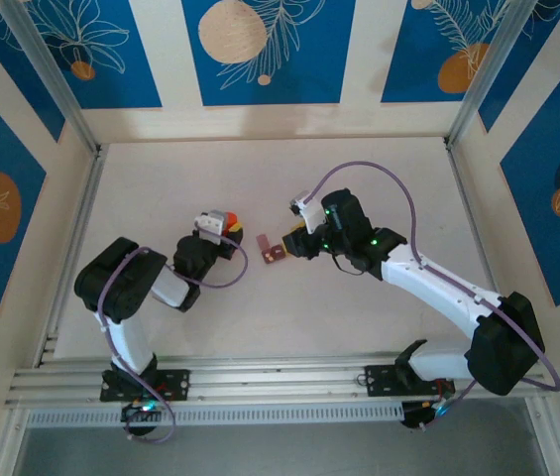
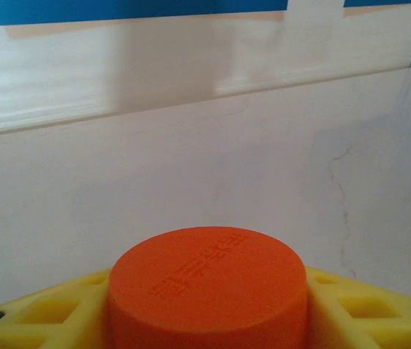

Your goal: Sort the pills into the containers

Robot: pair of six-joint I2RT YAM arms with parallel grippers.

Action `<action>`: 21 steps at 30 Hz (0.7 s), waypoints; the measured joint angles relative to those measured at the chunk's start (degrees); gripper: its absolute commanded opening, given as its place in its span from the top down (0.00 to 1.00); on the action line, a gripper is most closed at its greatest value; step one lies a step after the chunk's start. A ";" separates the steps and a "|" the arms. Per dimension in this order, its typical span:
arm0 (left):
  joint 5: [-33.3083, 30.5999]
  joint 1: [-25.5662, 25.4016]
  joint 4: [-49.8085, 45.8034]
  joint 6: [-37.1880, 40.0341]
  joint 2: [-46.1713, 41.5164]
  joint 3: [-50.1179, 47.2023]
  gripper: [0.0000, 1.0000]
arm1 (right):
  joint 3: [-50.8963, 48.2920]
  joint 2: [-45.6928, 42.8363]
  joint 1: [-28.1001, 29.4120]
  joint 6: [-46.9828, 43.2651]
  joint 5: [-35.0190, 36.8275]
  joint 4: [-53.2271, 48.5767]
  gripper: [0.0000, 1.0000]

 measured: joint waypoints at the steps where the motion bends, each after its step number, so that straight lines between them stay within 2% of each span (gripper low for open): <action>1: -0.17 -0.37 0.02 0.00 -0.37 -0.46 0.43 | 0.00 0.00 0.00 0.00 0.00 0.00 0.66; 17: -2.32 -2.05 0.26 -1.44 -1.62 -2.95 0.41 | -0.02 -1.60 0.74 0.02 0.70 -0.15 0.66; 21: -2.89 -3.08 0.44 -0.92 -1.79 -3.65 0.28 | -0.02 -2.62 0.74 0.02 1.09 -0.22 0.66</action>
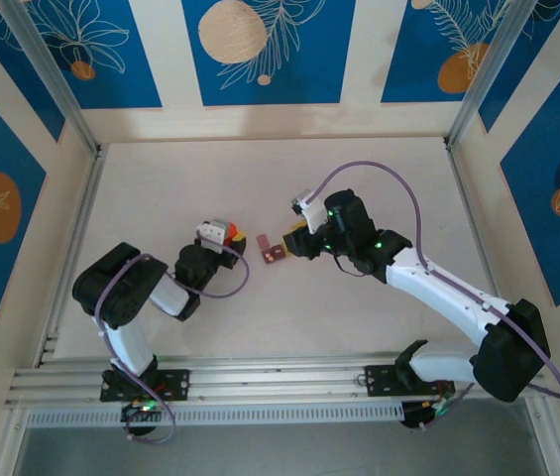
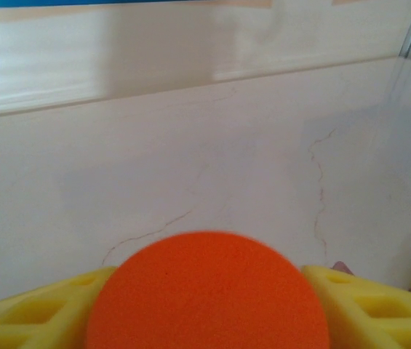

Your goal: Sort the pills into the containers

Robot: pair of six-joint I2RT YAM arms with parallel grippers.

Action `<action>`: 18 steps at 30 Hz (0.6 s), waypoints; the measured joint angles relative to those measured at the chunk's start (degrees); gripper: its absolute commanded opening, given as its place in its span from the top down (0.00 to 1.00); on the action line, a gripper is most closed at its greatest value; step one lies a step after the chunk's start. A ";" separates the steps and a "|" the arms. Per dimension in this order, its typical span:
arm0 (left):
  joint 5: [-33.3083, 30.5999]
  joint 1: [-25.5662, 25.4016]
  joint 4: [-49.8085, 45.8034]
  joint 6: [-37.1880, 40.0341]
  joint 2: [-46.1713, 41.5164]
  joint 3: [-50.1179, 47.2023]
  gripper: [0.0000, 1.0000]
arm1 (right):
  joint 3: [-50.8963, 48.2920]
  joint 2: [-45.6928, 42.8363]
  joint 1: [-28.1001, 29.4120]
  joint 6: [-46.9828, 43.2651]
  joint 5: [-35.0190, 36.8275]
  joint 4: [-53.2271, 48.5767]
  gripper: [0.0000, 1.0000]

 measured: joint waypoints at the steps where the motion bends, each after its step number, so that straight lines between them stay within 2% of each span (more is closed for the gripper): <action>1: -0.37 -0.20 0.02 0.31 -0.39 -0.31 0.22 | 0.00 -0.13 0.00 0.00 0.02 -0.02 0.66; 8: -2.36 -0.35 0.20 0.66 -4.48 -2.49 0.19 | -0.13 -0.39 0.00 0.00 0.24 -0.24 0.66; 11: -2.93 -0.35 0.00 -0.22 -7.54 -3.93 0.12 | -0.13 -0.39 -0.09 0.00 0.22 -0.44 0.66; 13: -2.97 -0.37 -1.25 -1.51 -11.15 -4.50 0.13 | -0.13 -0.31 -0.44 0.07 0.24 -0.72 0.66; 15: -2.93 -0.37 -5.55 -3.10 -16.44 -4.33 0.14 | -0.11 0.20 -0.96 0.48 0.20 -0.94 0.66; 18: -3.08 -0.37 -20.15 -5.75 -26.99 -0.68 0.16 | 0.04 2.43 -2.45 1.55 0.17 -1.95 0.66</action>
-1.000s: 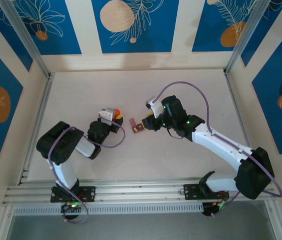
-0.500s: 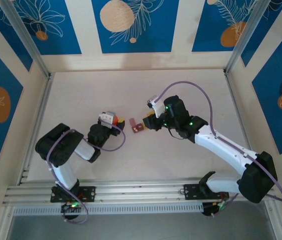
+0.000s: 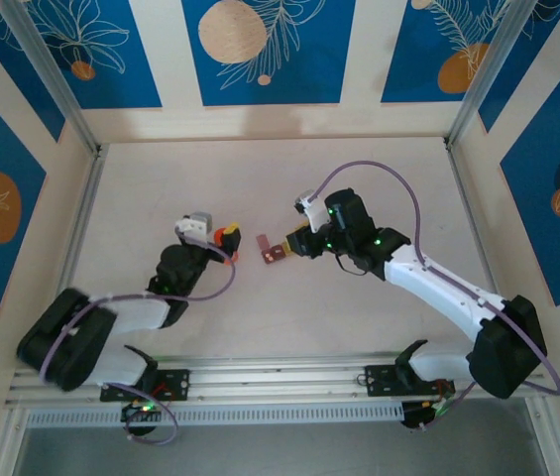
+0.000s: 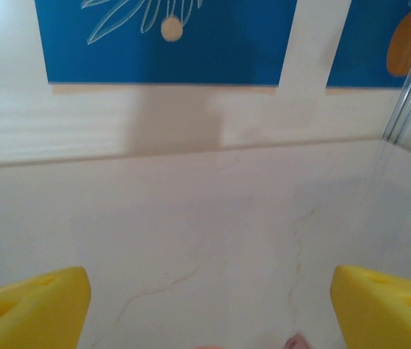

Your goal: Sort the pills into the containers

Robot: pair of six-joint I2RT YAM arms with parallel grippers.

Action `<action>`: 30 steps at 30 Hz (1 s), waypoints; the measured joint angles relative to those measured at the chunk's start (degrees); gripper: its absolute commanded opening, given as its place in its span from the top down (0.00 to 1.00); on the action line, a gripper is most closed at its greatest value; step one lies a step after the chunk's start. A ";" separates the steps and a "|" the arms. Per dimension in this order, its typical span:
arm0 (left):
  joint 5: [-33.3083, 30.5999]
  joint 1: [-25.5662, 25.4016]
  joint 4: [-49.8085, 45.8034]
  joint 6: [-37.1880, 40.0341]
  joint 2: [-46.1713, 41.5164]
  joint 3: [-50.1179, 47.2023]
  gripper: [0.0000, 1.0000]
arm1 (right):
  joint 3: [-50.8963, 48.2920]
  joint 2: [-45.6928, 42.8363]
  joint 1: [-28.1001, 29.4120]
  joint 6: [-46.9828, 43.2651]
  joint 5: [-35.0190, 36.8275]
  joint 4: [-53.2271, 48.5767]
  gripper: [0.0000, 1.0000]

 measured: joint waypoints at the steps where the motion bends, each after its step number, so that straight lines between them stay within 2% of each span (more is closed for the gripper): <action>1: -0.26 0.00 -6.71 -0.85 -3.10 2.99 0.16 | 0.11 1.07 -0.59 0.39 0.00 -0.46 0.66; 3: -0.76 0.02 -19.54 -2.36 -7.02 10.58 0.17 | 0.55 3.17 -1.62 0.94 -0.09 -1.53 0.66; 6: -0.61 0.24 -37.07 -4.35 -8.07 23.37 0.18 | 1.22 6.05 -3.30 1.29 -0.44 -2.86 0.66; 9: 2.10 0.76 -52.96 -6.05 -4.48 36.46 0.20 | 2.45 8.59 -5.03 1.51 -0.96 -3.63 0.66; 12: 6.05 1.36 -63.21 -7.08 1.66 45.75 0.21 | 4.07 11.61 -6.49 1.44 -1.99 -3.91 0.66; 16: 11.65 2.36 -71.82 -8.33 10.08 51.17 0.23 | 5.79 16.37 -7.96 1.42 -3.48 -3.80 0.65; 21: 17.77 3.82 -79.71 -9.16 20.52 57.02 0.27 | 6.69 21.68 -9.79 1.01 -4.98 -4.00 0.58; 27: 21.66 4.20 -83.62 -9.01 28.00 62.95 0.30 | 8.00 26.47 -12.26 0.66 -7.19 -3.58 0.49; 30: 22.67 4.24 -85.48 -8.52 30.56 65.37 0.33 | 8.04 27.96 -12.92 0.79 -8.68 -2.91 0.48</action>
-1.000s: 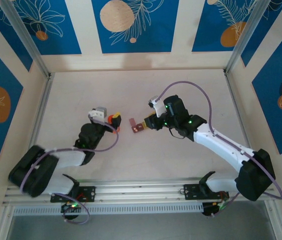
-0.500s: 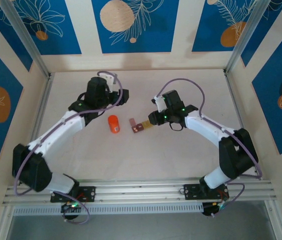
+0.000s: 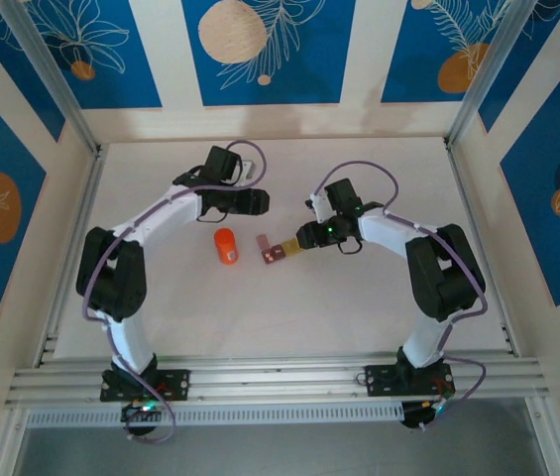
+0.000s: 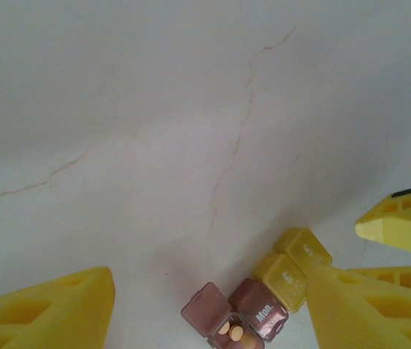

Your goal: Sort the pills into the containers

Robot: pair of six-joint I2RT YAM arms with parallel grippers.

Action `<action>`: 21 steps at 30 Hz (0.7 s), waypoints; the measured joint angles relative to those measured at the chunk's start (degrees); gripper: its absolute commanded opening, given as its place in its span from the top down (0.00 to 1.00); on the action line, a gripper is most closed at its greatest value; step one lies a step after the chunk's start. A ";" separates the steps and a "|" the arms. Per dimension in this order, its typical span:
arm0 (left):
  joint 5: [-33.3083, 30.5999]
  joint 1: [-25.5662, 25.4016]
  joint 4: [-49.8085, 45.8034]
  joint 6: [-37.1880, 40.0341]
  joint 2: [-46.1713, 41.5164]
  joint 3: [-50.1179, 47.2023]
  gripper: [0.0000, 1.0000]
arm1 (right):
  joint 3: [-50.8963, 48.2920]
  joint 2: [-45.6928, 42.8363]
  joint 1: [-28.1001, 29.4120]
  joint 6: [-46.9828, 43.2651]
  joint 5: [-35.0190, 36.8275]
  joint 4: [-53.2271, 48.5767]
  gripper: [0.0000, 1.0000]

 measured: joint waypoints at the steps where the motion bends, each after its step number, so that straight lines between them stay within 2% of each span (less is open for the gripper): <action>1: 0.24 0.02 -0.33 0.02 0.74 0.61 0.33 | 0.20 0.48 -0.15 0.02 -0.55 0.00 0.48; 10: 2.08 0.02 -2.97 0.42 5.16 2.82 0.39 | 3.17 5.35 -0.07 0.02 -4.13 0.61 0.44; 14: 2.73 0.02 -3.72 0.46 6.47 3.50 0.47 | 3.45 6.34 0.11 0.02 -4.55 0.61 0.43; 21: 2.73 0.02 -3.82 0.42 8.72 3.67 0.48 | 4.55 7.56 1.36 -0.02 -4.66 0.48 0.44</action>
